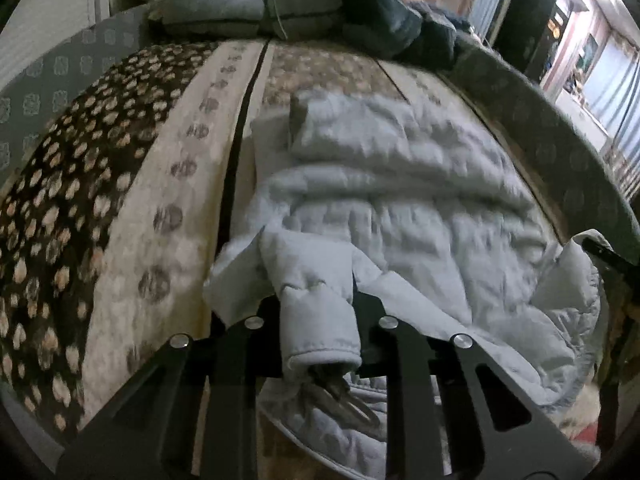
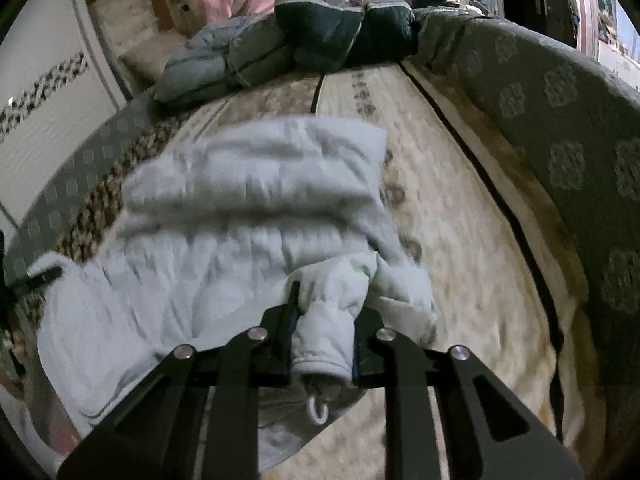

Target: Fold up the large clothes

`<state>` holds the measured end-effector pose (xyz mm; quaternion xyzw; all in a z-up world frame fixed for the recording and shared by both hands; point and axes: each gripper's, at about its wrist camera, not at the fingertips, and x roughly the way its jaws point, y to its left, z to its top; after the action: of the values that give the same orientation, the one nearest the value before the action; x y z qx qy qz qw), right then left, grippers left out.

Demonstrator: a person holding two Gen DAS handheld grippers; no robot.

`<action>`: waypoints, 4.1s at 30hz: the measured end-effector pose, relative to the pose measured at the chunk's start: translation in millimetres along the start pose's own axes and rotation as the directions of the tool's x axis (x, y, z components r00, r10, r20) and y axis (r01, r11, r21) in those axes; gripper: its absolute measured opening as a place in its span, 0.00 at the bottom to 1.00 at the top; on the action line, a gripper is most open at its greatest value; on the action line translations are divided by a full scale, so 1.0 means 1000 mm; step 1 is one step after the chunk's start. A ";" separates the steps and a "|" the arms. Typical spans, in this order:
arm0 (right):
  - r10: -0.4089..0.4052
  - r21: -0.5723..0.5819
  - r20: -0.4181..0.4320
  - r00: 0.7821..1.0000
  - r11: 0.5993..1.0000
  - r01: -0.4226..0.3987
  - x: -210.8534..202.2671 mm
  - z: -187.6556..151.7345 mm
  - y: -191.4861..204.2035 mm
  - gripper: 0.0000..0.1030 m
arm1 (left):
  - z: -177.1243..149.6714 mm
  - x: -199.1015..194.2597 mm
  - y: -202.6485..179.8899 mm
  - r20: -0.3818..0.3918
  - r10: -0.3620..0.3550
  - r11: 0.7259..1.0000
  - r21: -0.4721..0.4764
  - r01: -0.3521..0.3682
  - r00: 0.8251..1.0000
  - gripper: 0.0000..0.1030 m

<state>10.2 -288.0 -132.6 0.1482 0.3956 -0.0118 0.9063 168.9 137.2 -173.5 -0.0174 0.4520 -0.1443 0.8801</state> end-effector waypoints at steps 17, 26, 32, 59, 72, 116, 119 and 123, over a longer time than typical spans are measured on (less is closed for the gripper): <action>-0.086 0.128 0.267 0.960 0.990 0.053 0.051 0.216 -0.028 0.18 | 0.251 0.034 -0.029 0.316 0.094 0.996 -0.041 -0.085 0.944 0.18; -0.091 0.135 0.002 0.996 0.987 0.090 0.202 0.199 -0.062 0.18 | 0.240 0.195 0.012 0.064 0.157 0.988 -0.018 -0.156 0.986 0.21; 0.035 0.183 0.025 0.999 0.982 -0.039 0.175 0.206 -0.074 0.29 | 0.247 0.173 0.010 0.094 0.129 0.991 -0.046 -0.125 0.987 0.26; 0.028 0.044 0.011 1.000 0.999 -0.028 0.170 0.153 -0.094 0.98 | 0.180 0.149 0.056 0.091 0.002 0.998 0.068 -0.008 0.996 0.97; -0.017 -0.211 0.181 0.983 0.976 0.055 0.109 0.163 -0.007 0.13 | 0.194 0.115 0.030 0.152 -0.069 0.995 0.080 0.057 0.986 0.18; -0.080 -0.131 -0.419 0.905 0.991 0.027 0.327 0.237 0.089 0.00 | 0.316 0.314 -0.107 -0.404 0.135 0.986 0.145 -0.083 0.905 0.00; -0.063 -0.093 -0.446 0.893 0.995 0.024 0.346 0.235 0.083 0.00 | 0.316 0.335 -0.109 -0.446 0.145 0.984 0.160 -0.081 0.883 0.00; -0.062 -0.095 -0.462 0.885 0.995 0.020 0.357 0.231 0.082 0.00 | 0.309 0.349 -0.099 -0.475 0.110 0.991 0.119 -0.060 0.873 0.00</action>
<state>431.4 -239.6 -219.6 0.0985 0.6040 0.0220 0.7906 584.7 -82.2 -250.7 0.0831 0.6485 -0.1278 0.7458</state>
